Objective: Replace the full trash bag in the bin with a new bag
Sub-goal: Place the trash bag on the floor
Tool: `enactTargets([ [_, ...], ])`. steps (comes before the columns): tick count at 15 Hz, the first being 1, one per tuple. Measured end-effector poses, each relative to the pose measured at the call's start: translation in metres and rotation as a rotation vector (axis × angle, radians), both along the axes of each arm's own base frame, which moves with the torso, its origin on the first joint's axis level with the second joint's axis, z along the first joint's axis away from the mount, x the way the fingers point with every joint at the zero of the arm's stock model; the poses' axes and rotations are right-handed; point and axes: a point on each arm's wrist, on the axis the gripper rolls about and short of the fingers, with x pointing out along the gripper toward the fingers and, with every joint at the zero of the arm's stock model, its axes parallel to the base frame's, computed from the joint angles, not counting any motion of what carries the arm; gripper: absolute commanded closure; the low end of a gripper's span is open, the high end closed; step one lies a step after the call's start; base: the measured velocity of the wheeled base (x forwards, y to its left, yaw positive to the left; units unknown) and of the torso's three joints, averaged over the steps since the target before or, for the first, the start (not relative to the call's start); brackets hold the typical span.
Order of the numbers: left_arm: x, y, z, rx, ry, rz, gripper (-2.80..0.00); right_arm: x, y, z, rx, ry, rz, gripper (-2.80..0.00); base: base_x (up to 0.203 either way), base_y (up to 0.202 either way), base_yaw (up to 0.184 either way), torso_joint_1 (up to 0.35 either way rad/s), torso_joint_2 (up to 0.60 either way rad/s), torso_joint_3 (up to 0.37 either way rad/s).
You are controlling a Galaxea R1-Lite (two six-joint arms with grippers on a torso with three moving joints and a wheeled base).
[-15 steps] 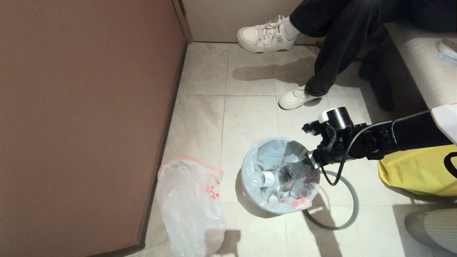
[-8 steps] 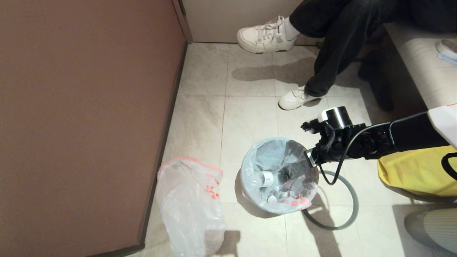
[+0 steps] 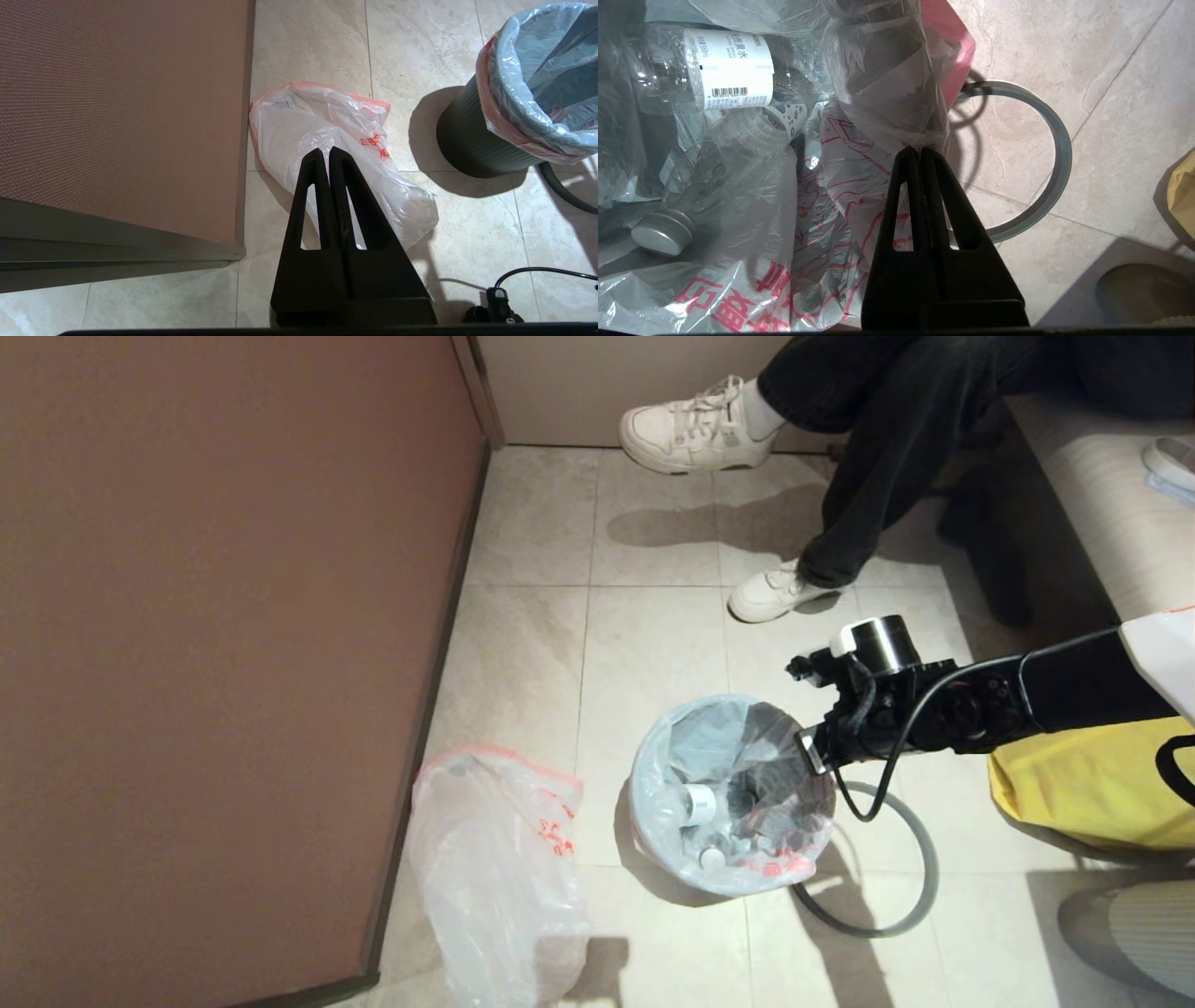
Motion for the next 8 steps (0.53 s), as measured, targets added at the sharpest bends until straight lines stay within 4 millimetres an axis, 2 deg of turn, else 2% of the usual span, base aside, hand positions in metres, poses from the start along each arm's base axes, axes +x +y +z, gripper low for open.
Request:
enactTargets([
  [8,0.000,0.000,0.000,0.000,0.000,0.000,0.00,-0.020,-0.002,0.018,0.066,0.047,-0.006,0.00,0.000,0.000,0.000,0.000,0.00,0.000],
])
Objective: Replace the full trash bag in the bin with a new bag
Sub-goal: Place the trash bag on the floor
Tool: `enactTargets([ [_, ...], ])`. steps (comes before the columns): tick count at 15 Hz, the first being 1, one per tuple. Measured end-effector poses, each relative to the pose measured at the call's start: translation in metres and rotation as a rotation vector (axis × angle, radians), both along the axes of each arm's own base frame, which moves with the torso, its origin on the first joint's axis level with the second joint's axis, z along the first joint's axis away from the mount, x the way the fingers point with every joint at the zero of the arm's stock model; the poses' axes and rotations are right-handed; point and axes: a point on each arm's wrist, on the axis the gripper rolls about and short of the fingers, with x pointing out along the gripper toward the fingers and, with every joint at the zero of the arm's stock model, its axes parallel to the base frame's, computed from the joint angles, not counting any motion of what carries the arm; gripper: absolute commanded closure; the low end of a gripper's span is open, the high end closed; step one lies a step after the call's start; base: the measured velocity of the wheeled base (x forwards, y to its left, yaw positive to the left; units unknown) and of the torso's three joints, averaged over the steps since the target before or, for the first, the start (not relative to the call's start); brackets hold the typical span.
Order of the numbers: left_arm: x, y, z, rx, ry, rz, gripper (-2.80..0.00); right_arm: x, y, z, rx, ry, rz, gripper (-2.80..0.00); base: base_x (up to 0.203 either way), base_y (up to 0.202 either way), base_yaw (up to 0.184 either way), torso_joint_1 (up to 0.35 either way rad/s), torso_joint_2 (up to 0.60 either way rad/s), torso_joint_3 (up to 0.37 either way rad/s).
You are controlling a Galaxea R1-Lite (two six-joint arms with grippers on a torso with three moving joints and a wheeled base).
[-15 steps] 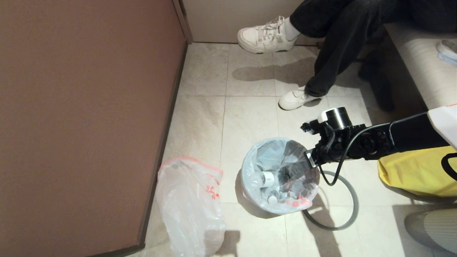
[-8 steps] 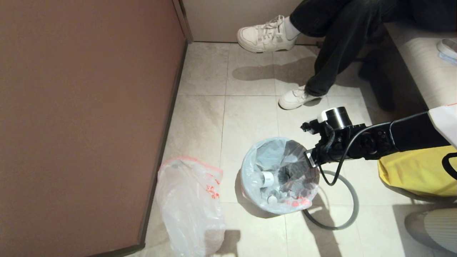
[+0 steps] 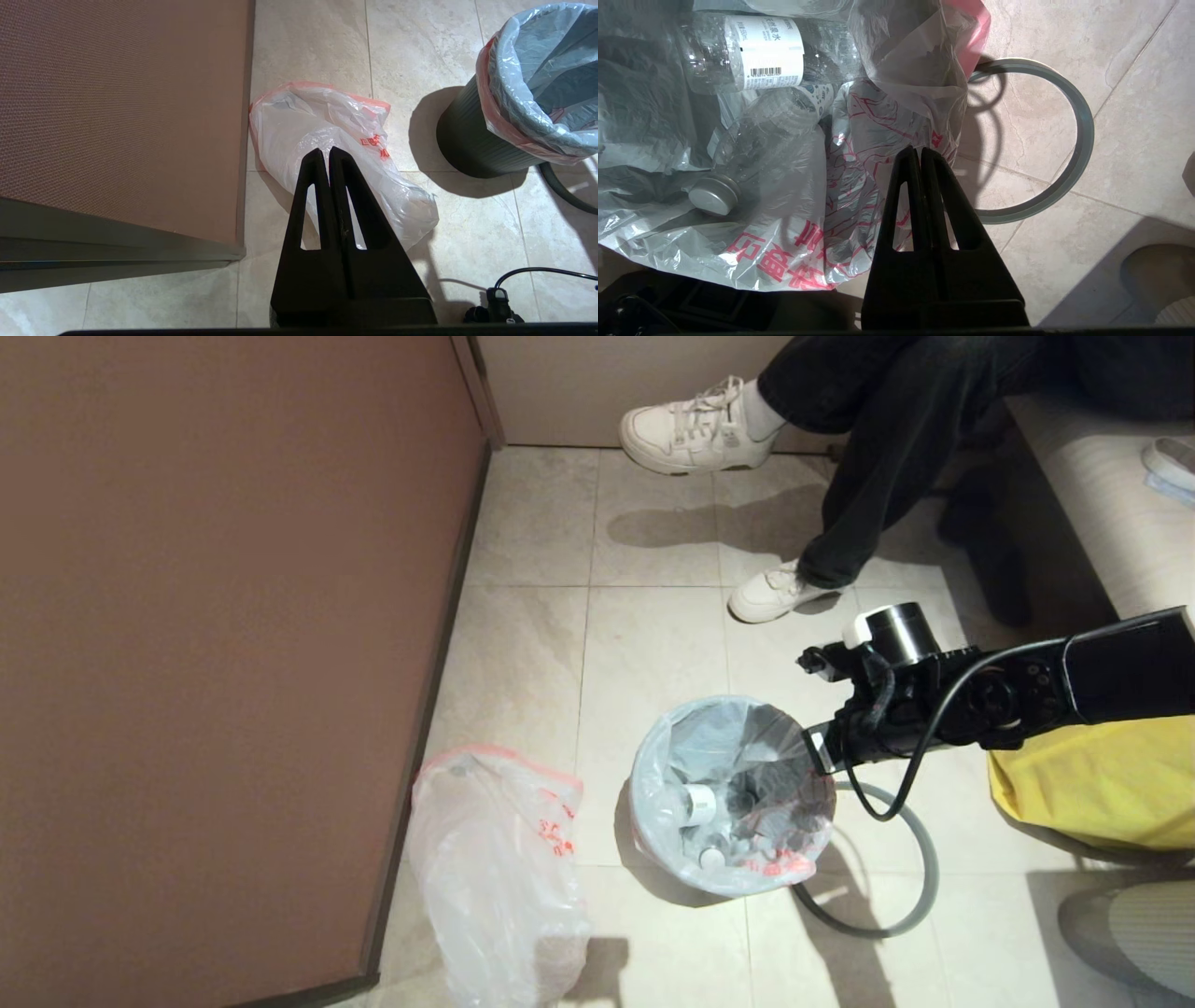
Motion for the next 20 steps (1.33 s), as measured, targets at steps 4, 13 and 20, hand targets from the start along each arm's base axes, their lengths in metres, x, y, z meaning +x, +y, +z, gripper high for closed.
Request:
enactTargets([
  [4,0.000,0.000,0.000,0.000,0.000,0.001,0.00,-0.001,-0.012,0.006,0.028,0.000,-0.040,0.00,0.000,0.000,0.000,0.000,0.00,0.000],
  [13,0.000,0.000,0.000,0.000,0.000,0.000,0.00,-0.024,-0.052,-0.025,0.183,0.241,-0.320,0.00,0.000,0.000,0.000,0.000,0.00,0.000],
  [20,0.000,0.000,0.000,0.000,0.000,0.000,0.00,-0.025,-0.031,-0.060,0.266,0.385,-0.312,0.00,0.000,0.000,0.000,0.000,0.00,0.000],
])
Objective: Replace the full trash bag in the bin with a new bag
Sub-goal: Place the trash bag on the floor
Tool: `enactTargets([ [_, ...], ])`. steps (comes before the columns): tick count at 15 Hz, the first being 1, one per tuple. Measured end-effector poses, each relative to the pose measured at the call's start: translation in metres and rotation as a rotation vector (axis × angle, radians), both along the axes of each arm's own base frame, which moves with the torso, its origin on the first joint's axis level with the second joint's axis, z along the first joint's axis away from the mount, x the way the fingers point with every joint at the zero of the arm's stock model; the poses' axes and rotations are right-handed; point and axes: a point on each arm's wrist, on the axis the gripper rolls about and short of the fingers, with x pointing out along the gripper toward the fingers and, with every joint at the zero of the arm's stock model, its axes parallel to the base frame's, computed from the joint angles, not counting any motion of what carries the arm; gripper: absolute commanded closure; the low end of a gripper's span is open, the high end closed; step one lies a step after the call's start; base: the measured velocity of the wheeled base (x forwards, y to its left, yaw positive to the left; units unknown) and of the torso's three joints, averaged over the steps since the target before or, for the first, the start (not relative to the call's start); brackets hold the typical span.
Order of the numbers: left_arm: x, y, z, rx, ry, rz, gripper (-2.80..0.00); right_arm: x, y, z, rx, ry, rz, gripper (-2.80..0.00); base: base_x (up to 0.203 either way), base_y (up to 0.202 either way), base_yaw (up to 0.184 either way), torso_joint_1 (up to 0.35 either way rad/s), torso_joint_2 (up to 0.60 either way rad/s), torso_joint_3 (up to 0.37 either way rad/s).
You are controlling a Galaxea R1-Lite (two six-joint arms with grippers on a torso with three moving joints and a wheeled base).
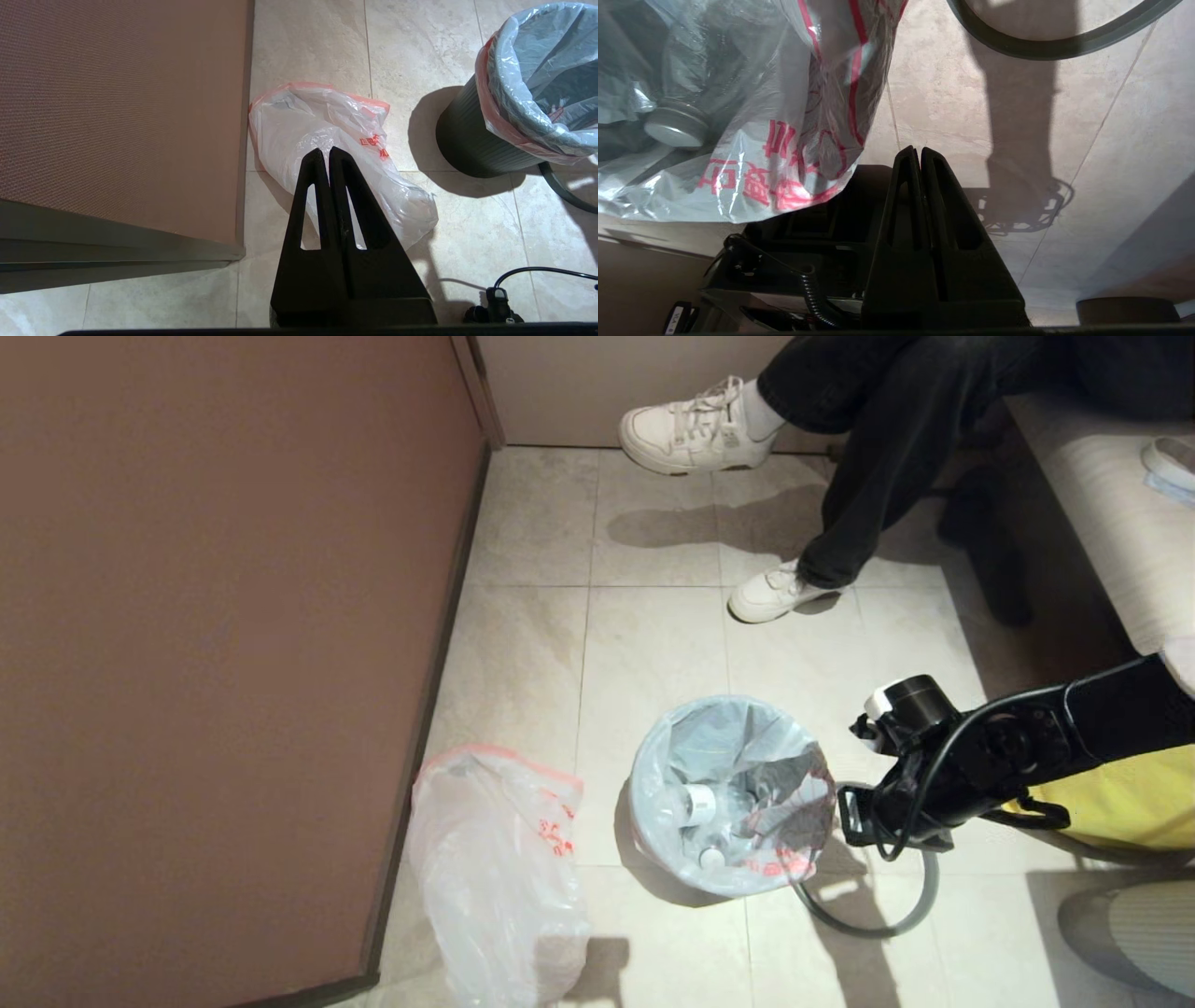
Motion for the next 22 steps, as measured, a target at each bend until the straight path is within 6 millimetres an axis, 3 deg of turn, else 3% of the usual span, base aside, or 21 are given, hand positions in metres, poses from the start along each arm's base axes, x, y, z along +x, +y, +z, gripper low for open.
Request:
enactTargets([
  [6,0.000,0.000,0.000,0.000,0.000,0.000,0.00,0.004,0.048,-0.016,0.096,-0.025,0.103,0.00,0.000,0.000,0.000,0.000,0.00,0.000],
  [8,0.000,0.000,0.000,0.000,0.000,0.000,0.00,0.006,0.066,-0.014,0.142,-0.057,0.133,0.00,0.000,0.000,0.000,0.000,0.00,0.000],
  [10,0.000,0.000,0.000,0.000,0.000,0.000,0.00,0.012,0.087,0.001,0.220,-0.146,0.178,0.00,0.000,0.000,0.000,0.000,0.00,0.000],
  [13,0.000,0.000,0.000,0.000,0.000,0.000,0.00,0.014,0.101,0.016,0.374,-0.130,0.206,0.00,0.000,0.000,0.000,0.000,0.00,0.000],
  [16,0.000,0.000,0.000,0.000,0.000,0.000,0.00,0.002,0.123,0.008,0.406,-0.073,0.238,0.00,0.000,0.000,0.000,0.000,0.00,0.000],
  [22,0.000,0.000,0.000,0.000,0.000,0.000,0.00,-0.008,0.113,0.002,0.417,-0.053,0.213,0.00,0.000,0.000,0.000,0.000,0.00,0.000],
])
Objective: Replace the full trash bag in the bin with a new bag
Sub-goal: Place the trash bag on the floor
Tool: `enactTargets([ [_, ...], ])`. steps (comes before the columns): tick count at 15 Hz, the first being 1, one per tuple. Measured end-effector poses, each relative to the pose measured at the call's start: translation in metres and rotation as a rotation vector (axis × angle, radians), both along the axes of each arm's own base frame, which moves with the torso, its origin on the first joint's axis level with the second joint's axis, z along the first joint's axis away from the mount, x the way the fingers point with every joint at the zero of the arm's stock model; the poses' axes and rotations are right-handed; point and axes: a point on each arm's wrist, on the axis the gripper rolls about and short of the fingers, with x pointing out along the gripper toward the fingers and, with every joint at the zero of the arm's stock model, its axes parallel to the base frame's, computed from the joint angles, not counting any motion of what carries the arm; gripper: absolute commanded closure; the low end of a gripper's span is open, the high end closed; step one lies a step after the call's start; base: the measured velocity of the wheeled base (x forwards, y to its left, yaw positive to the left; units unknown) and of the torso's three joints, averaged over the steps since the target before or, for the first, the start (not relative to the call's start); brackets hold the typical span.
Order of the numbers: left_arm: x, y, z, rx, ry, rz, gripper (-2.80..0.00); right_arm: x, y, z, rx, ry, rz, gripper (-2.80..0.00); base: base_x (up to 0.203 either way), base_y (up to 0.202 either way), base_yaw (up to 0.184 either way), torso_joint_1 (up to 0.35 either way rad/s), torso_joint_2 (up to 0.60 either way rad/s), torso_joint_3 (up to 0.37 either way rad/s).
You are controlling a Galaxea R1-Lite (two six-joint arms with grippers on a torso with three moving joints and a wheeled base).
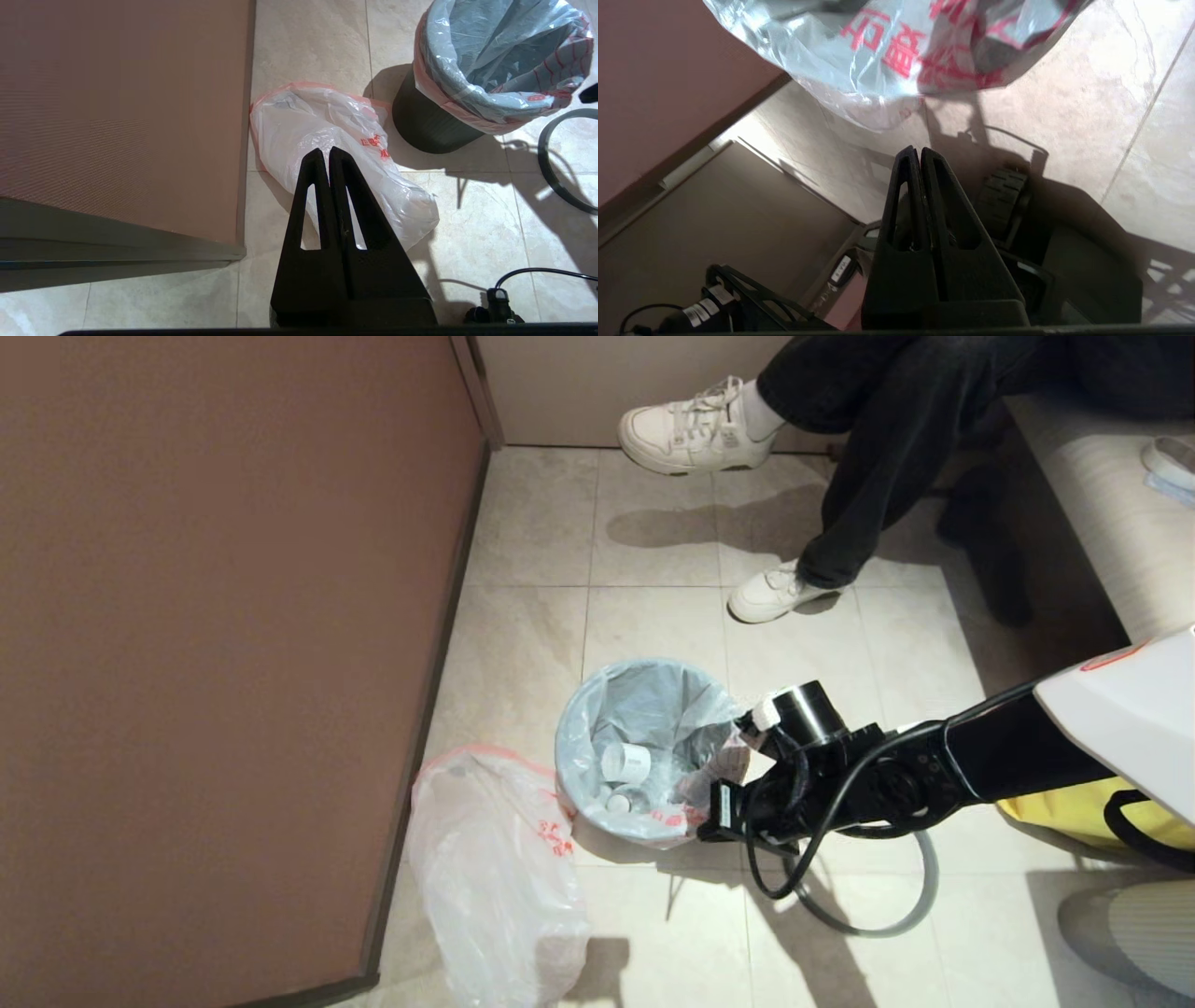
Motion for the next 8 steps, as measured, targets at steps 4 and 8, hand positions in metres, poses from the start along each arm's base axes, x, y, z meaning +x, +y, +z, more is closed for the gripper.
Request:
enactTargets([
  [4,0.000,0.000,0.000,0.000,0.000,0.000,0.00,-0.009,0.016,-0.011,-0.045,0.002,0.016,0.00,0.000,0.000,0.000,0.000,0.00,0.000],
  [8,0.000,0.000,0.000,0.000,0.000,0.000,0.00,-0.032,0.052,-0.024,-0.110,-0.016,0.110,0.00,0.000,0.000,0.000,0.000,0.00,0.000],
])
